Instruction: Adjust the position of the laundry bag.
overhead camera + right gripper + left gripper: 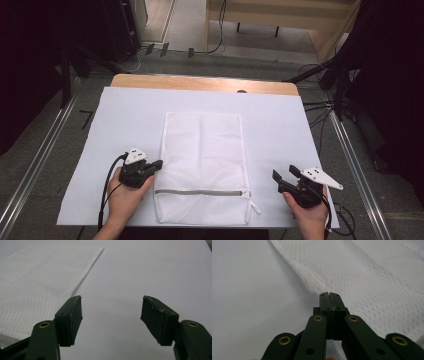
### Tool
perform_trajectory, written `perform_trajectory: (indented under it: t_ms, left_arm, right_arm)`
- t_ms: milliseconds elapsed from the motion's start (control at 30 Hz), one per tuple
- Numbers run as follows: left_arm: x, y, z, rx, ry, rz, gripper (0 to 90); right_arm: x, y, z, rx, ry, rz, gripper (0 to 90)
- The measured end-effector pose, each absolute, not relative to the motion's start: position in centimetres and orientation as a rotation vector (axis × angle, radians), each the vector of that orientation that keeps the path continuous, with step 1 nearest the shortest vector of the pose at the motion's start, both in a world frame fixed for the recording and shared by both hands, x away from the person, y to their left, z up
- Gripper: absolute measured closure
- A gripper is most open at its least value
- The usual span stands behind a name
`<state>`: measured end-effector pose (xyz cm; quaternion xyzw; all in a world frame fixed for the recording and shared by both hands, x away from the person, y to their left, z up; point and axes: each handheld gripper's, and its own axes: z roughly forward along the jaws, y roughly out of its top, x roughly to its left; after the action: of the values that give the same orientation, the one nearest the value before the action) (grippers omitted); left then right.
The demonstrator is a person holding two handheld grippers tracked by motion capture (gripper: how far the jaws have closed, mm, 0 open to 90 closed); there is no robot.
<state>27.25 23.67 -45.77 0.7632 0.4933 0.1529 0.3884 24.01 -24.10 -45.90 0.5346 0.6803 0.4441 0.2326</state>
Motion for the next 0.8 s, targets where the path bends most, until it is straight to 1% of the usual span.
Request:
perform_trajectory:
  t_ms: [100,133,233,300,333,400,433,467,533,567,600,633,800]
  left_arm:
    - [27.1,24.6,-45.8,1.937,1.271,0.4,90.0]
    - [27.1,25.5,-45.8,1.916,1.292,0.399,90.0]
    - [27.2,26.3,-45.9,1.892,1.309,0.395,90.0]
    - [27.1,26.6,-46.0,1.876,1.32,0.383,90.0]
    - [27.1,26.7,-46.1,1.892,1.307,0.349,90.0]
    - [27.1,26.8,-46.1,1.881,1.31,0.337,88.3]
    - [26.9,27.2,-45.9,1.831,1.311,0.357,68.8]
    - [26.8,27.3,-45.8,1.815,1.311,0.365,63.0]
    - [26.6,27.6,-45.4,1.799,1.306,0.375,55.0]
    - [26.6,27.6,-45.4,1.799,1.306,0.375,53.1]
    - [26.3,27.7,-45.2,1.784,1.295,0.366,52.8]
    - [26.1,27.6,-45.1,1.784,1.279,0.35,52.7]
    - [25.4,26.4,-44.8,1.8,1.226,0.331,54.2]
  right_arm:
    - [24.0,-23.7,-45.8,1.464,1.877,1.227,34.5]
    - [24.0,-23.4,-45.8,1.448,1.893,1.236,34.4]
    - [24.0,-22.9,-45.7,1.437,1.905,1.233,34.4]
    - [24.0,-22.5,-45.6,1.428,1.914,1.257,34.5]
    - [24.0,-22.2,-45.6,1.427,1.921,1.275,34.5]
    - [23.8,-22.0,-45.5,1.424,1.924,1.28,34.6]
    - [23.4,-21.4,-45.5,1.412,1.927,1.299,36.7]
    - [23.2,-21.1,-45.5,1.407,1.934,1.308,38.1]
    - [22.5,-20.4,-45.5,1.398,1.977,1.322,41.6]
    - [22.5,-20.4,-45.5,1.398,1.977,1.322,41.6]
    - [21.8,-19.7,-45.5,1.384,2.058,1.327,47.9]
    - [21.5,-19.4,-45.6,1.377,2.09,1.333,49.6]
    - [20.7,-17.8,-45.8,1.336,2.231,1.313,53.6]
